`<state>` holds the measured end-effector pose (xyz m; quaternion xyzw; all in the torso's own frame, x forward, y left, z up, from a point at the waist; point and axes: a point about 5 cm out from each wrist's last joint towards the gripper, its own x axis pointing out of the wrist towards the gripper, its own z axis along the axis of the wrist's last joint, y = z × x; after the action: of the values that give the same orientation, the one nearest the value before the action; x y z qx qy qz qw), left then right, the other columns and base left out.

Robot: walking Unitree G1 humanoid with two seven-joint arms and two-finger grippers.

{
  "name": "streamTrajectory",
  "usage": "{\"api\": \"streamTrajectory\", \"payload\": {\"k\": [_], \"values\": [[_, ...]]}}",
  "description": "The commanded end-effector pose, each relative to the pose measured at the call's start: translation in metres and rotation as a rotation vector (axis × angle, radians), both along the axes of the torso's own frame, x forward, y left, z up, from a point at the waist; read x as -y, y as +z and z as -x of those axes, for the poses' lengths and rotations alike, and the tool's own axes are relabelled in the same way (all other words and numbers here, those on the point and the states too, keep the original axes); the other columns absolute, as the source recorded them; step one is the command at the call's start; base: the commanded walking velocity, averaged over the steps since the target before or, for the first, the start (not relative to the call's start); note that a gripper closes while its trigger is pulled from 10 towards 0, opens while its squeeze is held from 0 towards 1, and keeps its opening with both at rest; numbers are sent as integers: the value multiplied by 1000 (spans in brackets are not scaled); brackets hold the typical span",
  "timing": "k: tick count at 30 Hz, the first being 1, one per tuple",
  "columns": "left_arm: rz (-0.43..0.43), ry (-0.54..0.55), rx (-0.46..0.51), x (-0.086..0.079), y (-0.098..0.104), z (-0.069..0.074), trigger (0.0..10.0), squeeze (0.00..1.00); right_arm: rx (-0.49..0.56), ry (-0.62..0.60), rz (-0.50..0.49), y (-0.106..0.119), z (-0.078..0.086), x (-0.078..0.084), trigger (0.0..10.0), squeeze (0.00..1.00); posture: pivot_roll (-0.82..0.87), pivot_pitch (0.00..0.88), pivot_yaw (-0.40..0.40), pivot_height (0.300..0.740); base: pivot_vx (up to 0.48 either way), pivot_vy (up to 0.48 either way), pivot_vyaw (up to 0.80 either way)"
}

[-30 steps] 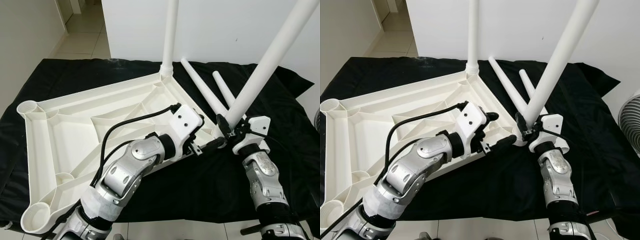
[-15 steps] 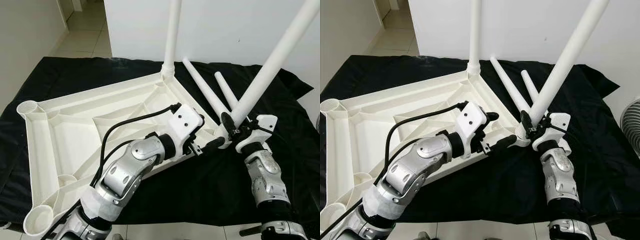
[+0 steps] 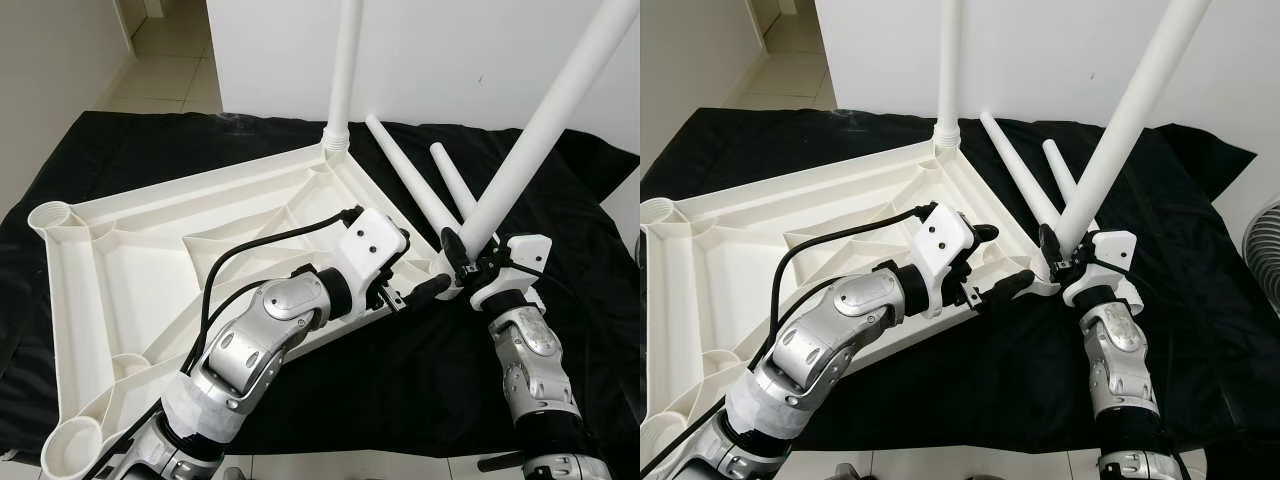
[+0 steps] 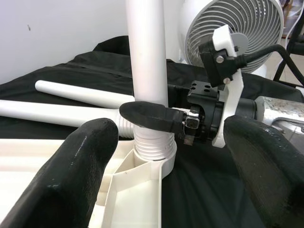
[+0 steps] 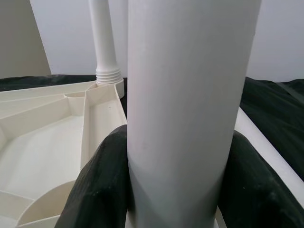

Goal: Building children table

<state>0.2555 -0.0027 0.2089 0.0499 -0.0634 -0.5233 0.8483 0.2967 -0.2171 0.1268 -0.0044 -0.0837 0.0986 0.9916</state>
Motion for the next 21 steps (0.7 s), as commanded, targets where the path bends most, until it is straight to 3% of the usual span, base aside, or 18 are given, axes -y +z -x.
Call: {"api": "streamTrajectory", "payload": {"k": [1,21], "values": [[-8,-55,4,3,2,4,10000,0,-425,-19,78,-86,36,6,10000,0,-110,114,52,740,0,0,0],[-10,-64,10,3,3,3,10000,0,-400,-25,106,-87,39,7,10000,0,-114,106,58,740,0,0,0]]}}
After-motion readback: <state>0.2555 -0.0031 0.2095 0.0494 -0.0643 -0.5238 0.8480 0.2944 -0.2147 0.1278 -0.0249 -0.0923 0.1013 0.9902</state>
